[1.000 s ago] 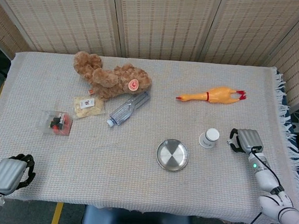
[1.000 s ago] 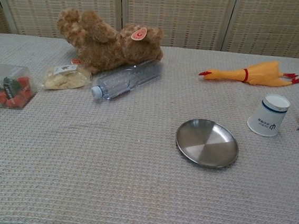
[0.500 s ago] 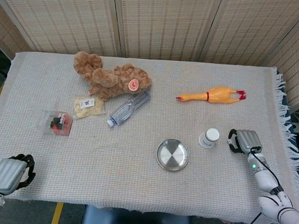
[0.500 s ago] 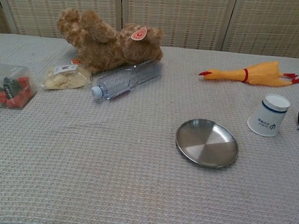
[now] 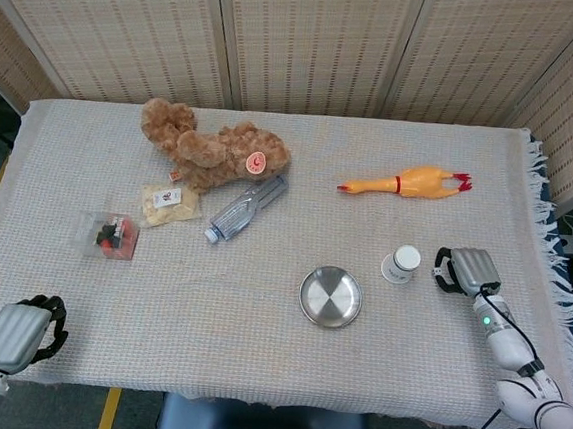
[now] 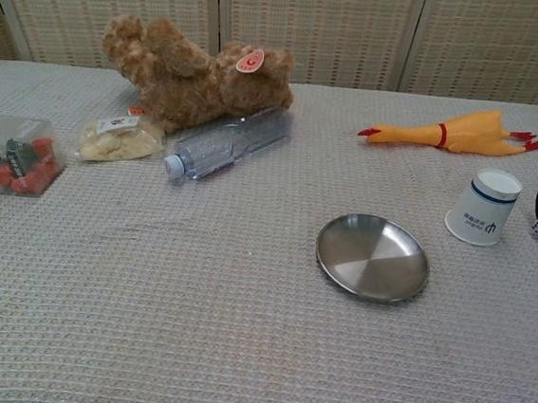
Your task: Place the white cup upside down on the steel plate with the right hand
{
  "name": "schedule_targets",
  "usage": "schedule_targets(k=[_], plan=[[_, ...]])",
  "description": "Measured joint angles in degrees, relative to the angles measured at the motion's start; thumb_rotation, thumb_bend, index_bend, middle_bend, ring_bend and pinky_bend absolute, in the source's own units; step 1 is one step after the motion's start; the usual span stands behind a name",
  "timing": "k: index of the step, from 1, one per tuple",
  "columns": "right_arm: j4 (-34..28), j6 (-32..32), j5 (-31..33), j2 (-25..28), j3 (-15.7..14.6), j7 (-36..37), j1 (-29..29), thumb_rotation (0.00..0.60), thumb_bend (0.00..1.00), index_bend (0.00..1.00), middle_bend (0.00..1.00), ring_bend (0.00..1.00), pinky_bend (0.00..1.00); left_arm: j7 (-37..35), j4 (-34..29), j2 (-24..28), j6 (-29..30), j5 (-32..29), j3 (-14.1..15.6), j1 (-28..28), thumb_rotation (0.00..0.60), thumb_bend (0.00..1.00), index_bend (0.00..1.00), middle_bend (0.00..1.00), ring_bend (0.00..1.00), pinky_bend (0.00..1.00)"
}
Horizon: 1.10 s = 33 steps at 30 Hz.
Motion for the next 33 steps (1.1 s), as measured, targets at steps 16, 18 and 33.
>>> schedule_targets(k=[16,18,33], plan=[[-43.5,4.1,5.9,15.6,-0.3,-28.1,-2.1,0.600,0.34,0.56,0.82,0.85,0.92,-0.7,-0.2,0.3,0.4,0.6,0.1,0.1,0.600,0.37,0.27,0.41,0.37,0.56],[-44.3,4.5,5.8,15.2,-0.1,-28.2,-1.8,0.600,0.34,0.56,0.82,0.85,0.92,-1.0,-0.1,0.3,0.5,0.6,0.0,0.1,0.600,0.37,0.27,0.41,0.37,0.56],[-36.6,4.2,2.5,4.8,1.1,-24.1,2.2,0.600,0.23,0.48,0.82,0.84,0.92,-2.4,0.1,0.7,0.8,0.9,0.0,0.2,0.600,0.37,0.27,0.41,0.37,0.56]])
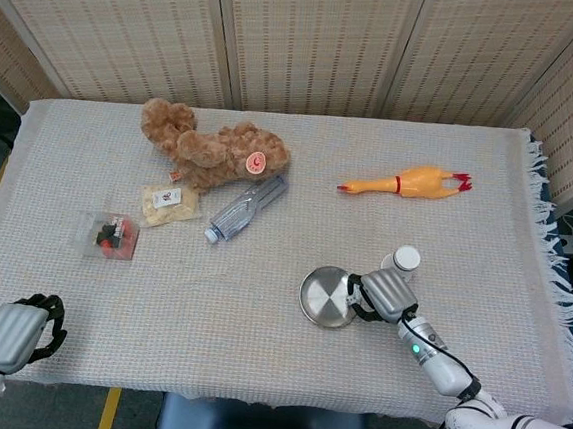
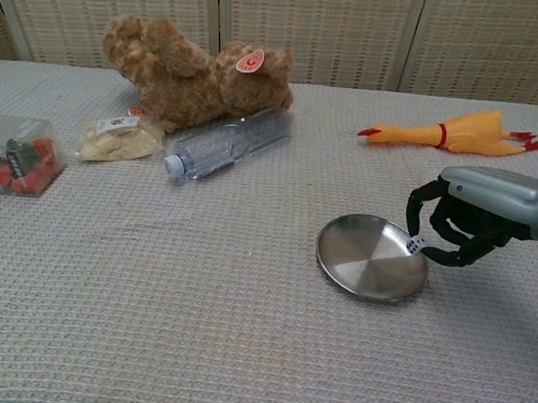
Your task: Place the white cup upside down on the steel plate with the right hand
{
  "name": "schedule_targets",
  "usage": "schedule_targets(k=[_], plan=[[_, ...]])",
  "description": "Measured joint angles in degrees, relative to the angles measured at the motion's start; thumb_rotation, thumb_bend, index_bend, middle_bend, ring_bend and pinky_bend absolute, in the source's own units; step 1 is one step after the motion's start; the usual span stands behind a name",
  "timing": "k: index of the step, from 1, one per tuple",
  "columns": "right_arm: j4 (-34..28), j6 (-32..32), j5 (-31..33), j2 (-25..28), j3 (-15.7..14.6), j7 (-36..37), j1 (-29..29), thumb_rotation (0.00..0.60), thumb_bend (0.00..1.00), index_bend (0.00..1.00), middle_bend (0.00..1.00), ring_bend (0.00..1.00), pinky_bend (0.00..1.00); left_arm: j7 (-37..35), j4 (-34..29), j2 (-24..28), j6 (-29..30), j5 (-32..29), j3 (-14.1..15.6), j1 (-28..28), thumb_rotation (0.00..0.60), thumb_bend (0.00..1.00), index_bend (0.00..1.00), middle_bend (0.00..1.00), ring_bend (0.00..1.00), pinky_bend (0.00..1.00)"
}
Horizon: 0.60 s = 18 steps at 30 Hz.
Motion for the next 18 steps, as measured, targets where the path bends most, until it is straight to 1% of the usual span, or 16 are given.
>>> schedule_targets(k=[2,4,7,9,10,11,12,14,15,17,18], plan=[[0.3,0.4,-1.0,-0.2,-0.1,0.6,0.2,0.600,0.17,0.42,0.82,0.81,0.91,-0.2,0.1,0.0,0.0,-0.1,0.0,0.0,0.600,0.37,0.27,0.41,0.37,0.56],[0.4,0.7,-1.9,-0.1,-0.3,1.0,0.4,0.600,0.14,0.37,0.81,0.79,0.90,-0.3,0.1,0.0,-0.1,-0.1,0.0,0.0,0.600,0.37,0.27,0.41,0.37,0.56],[0.3,1.5,-3.3,0.3,-0.7,2.3,0.4,0.600,0.11,0.31,0.75,0.75,0.89,-0.4,0.1,0.1,-0.1,0.1,0.0,-0.1,0.600,0.37,0.27,0.41,0.37,0.56],[0.3,2.4,-4.1,0.6,-0.9,3.4,0.3,0.600,0.10,0.29,0.71,0.73,0.89,-0.4,0.1,0.0,0.0,0.2,0.0,0.0,0.600,0.37,0.27,0.40,0.37,0.56],[0.3,2.9,-4.5,0.6,-1.0,3.8,0.3,0.600,0.10,0.28,0.66,0.68,0.87,-0.3,0.1,0.0,0.0,0.2,0.0,0.0,0.600,0.37,0.27,0.40,0.37,0.56],[0.4,3.6,-5.1,0.7,-1.0,4.4,0.2,0.600,0.09,0.27,0.60,0.61,0.85,-0.3,0.1,0.0,-0.1,0.2,0.0,-0.1,0.600,0.37,0.27,0.41,0.37,0.56],[0.6,4.2,-5.5,0.7,-1.0,4.9,0.1,0.600,0.09,0.27,0.56,0.55,0.82,-0.3,0.1,0.0,-0.2,0.1,0.0,-0.1,0.600,0.37,0.27,0.41,0.37,0.56],[1.4,5.9,-6.7,0.5,-1.1,6.1,-0.1,0.600,0.09,0.26,0.45,0.38,0.71,-0.2,0.1,0.0,-0.3,0.0,0.0,-0.1,0.600,0.37,0.27,0.41,0.37,0.56],[2.0,6.7,-7.2,0.4,-1.1,6.7,-0.2,0.600,0.09,0.26,0.42,0.33,0.66,-0.1,0.1,0.0,-0.3,0.0,0.0,-0.1,0.600,0.37,0.27,0.41,0.37,0.56],[3.9,8.7,-8.1,-0.1,-0.9,7.4,-0.4,0.600,0.09,0.26,0.37,0.24,0.52,-0.1,0.1,0.0,-0.3,0.0,0.0,-0.1,0.600,0.37,0.27,0.41,0.37,0.56],[5.3,9.7,-8.3,-0.5,-0.7,7.6,-0.5,0.600,0.09,0.26,0.36,0.21,0.48,-0.1,0.1,0.0,-0.3,0.0,0.0,-0.1,0.600,0.37,0.27,0.41,0.37,0.56]])
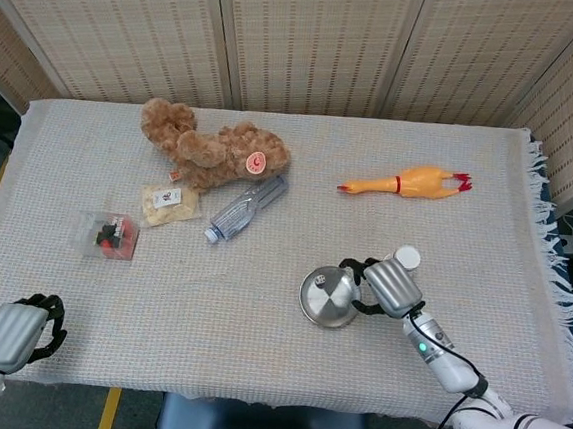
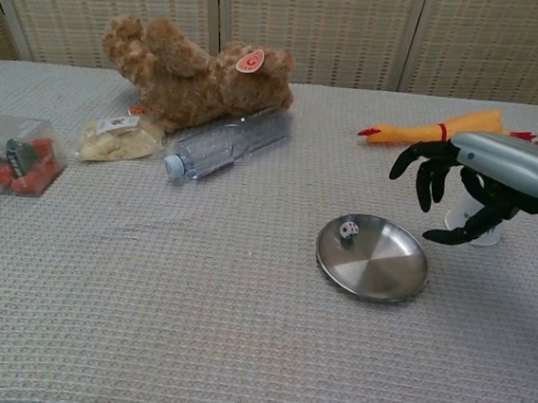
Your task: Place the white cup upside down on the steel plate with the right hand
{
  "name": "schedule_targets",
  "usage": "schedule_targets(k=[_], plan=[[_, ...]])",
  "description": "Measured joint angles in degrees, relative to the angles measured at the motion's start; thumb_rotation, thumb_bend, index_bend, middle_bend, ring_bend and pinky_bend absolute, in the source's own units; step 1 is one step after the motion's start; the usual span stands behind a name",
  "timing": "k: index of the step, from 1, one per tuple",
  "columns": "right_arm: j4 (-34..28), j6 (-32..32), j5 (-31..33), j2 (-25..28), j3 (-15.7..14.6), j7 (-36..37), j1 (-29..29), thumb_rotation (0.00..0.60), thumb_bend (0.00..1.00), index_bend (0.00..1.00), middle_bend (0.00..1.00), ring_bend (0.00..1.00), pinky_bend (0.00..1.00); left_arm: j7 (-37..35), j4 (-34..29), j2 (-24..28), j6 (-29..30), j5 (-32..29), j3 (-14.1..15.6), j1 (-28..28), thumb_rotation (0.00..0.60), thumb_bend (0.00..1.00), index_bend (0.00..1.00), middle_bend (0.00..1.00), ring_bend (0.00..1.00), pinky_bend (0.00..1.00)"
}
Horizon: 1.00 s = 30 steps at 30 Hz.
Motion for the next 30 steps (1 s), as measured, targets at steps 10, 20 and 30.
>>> schedule_targets(k=[10,20,30], plan=[[9.8,-0.4,4.6,-2.2,2.5,-0.3,-0.4,0.600,0.09,0.22,0.17,0.00,0.25,0.2,0.0,0.0,-0.1,-0.1,0.0,0.0,0.600,0.37,0.27,0.41,0.37,0.56],[14.3,-4.9,8.5,-2.8,3.0,-0.4,-0.3,0.600,0.09,0.23,0.17,0.00,0.26,0.7,-0.1,-0.1,-0.2,0.0,0.1,-0.1,0.600,0.37,0.27,0.41,0.37,0.56],[18.0,-2.2,7.9,-5.6,3.1,0.5,-0.7,0.600,0.15,0.56,0.48,0.35,0.63,0.7,-0.2,-0.1,-0.2,0.1,0.1,-0.1,0.600,0.37,0.27,0.41,0.37,0.56]])
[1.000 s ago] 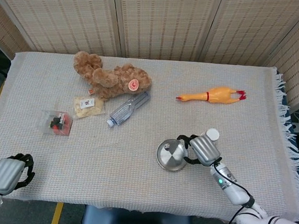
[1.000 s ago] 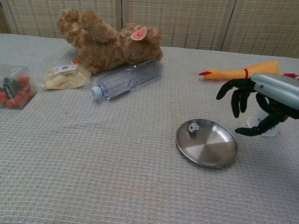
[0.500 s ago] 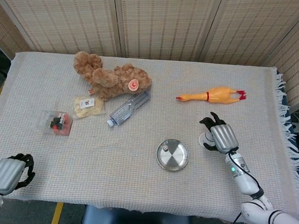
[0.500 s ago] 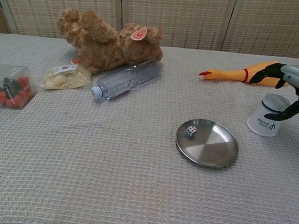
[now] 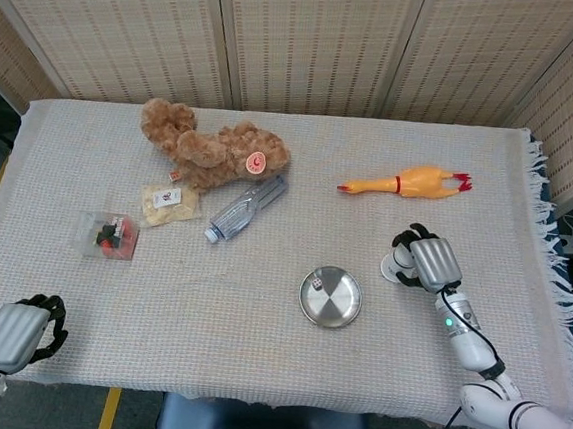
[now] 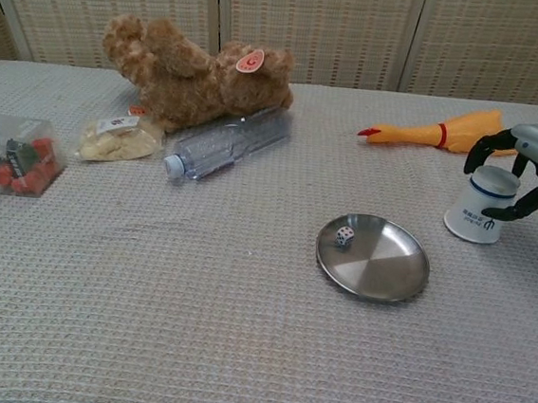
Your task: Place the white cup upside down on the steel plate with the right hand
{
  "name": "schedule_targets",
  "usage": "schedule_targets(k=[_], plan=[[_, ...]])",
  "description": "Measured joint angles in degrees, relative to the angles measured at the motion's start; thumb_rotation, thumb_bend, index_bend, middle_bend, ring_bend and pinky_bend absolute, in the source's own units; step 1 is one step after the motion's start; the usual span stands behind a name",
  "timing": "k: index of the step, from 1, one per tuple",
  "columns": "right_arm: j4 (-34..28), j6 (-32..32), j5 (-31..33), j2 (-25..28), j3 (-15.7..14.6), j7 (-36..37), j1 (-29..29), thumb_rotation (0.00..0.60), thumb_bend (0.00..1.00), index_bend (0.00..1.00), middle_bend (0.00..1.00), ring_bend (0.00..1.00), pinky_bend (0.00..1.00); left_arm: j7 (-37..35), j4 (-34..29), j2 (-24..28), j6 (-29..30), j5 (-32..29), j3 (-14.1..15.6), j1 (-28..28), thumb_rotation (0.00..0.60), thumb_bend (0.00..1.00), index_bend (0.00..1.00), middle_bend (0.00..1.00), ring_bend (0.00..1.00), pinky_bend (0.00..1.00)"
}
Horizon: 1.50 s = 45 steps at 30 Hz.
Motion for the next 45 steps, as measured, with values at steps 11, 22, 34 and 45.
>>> schedule_targets(k=[11,22,34,45], plan=[[-5.0,12.2,-9.0,-0.5,-1.9,3.4,-1.4,0.600,0.17,0.63,0.54,0.49,0.80,0.0,0.0,0.0,0.1,0.2,0.1,0.0,0.600,0.37,0.27,0.41,0.37,0.56],[-18.3,15.4,-14.2,1.7,-3.6,-2.5,-1.5,0.600,0.17,0.63,0.54,0.49,0.80,-0.5,-0.1,0.2,0.1,0.3,0.1,0.1,0.600,0.37,0.27,0.41,0.39,0.56],[-12.6,9.9,-10.6,-2.7,-2.7,-4.1,0.4,0.600,0.17,0.63,0.54,0.49,0.80,-1.0,0.1,0.2,0.1,0.2,0.0,0.0,0.600,0.37,0.27,0.41,0.40,0.56],[-7.3,6.1,-7.9,-6.5,-1.9,-4.1,1.7,0.600,0.17,0.63,0.54,0.49,0.80,-1.4,0.2,0.3,0.3,0.6,0.0,0.1,0.600,0.37,0.27,0.41,0.40,0.56]])
